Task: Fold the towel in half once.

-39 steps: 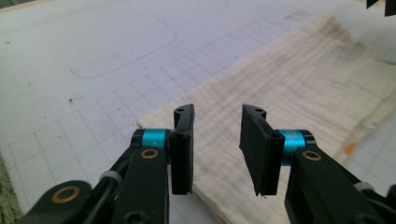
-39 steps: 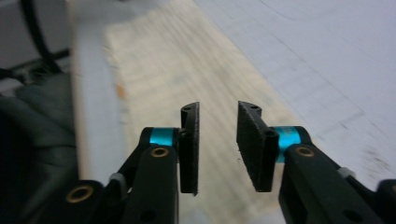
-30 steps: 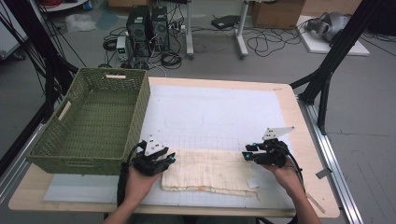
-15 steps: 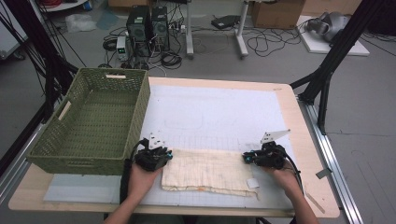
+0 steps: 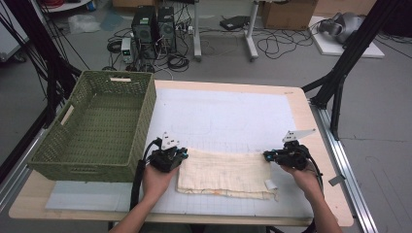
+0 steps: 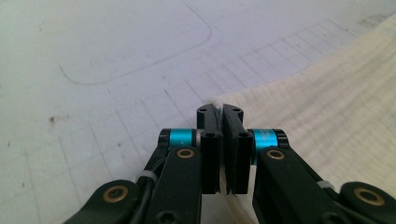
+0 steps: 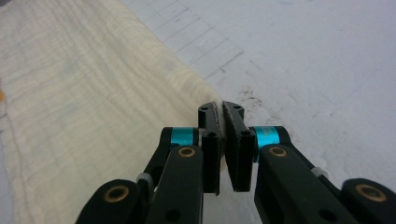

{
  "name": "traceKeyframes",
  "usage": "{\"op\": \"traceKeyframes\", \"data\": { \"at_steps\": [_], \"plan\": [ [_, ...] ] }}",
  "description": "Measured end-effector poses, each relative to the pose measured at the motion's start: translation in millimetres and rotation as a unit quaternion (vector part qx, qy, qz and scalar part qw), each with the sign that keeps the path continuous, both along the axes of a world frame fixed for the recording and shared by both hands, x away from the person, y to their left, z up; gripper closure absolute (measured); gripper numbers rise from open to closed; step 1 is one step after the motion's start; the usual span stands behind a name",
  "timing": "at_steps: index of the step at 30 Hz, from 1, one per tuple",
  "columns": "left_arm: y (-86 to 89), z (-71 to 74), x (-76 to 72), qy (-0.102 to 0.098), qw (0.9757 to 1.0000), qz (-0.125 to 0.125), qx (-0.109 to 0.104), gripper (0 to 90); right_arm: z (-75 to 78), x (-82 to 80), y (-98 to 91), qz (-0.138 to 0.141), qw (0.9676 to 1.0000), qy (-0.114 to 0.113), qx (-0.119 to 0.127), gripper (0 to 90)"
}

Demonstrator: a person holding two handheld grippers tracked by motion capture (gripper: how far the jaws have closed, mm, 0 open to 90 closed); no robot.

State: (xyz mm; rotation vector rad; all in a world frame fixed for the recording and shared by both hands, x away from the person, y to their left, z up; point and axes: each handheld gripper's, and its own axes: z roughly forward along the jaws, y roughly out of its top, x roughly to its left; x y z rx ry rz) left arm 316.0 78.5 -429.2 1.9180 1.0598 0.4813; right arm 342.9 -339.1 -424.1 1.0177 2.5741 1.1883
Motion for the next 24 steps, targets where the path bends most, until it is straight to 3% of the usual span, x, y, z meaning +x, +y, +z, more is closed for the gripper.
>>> {"op": "traceKeyframes", "data": {
  "at_steps": [3,5,7,10,15,20,24],
  "plan": [
    [-1.6,2.5,11.4,-0.014,0.9997,0.021,0.003,85.8,-0.2,3.9,-1.0,-0.01,0.9999,0.003,0.005,85.7],
    [0.4,0.0,19.8,-0.002,0.9994,0.034,-0.002,85.8,-3.6,7.9,-0.6,-0.014,0.9998,0.007,0.009,85.5],
    [1.1,-4.3,23.9,0.004,0.9992,0.04,0.009,85.7,-8.0,11.7,1.3,-0.019,0.9997,0.011,0.014,85.1],
    [1.9,-8.6,26.6,0.014,0.999,0.04,0.016,85.3,-14.7,16.8,5.5,-0.018,0.9996,0.015,0.015,83.0],
    [4.7,-7.9,26.5,0.016,0.9991,0.034,0.02,80.8,-19.5,19.0,5.5,-0.026,0.9988,0.022,0.036,70.9],
    [6.2,-5.9,26.4,0.013,0.9994,0.031,0.0,70.9,-19.0,19.5,5.6,-0.032,0.9979,0.023,0.052,61.5],
    [5.7,-5.1,30.0,0.017,0.9996,0.024,-0.005,69.8,-19.0,20.6,7.4,-0.031,0.9977,0.019,0.056,58.3]
  ]
}}
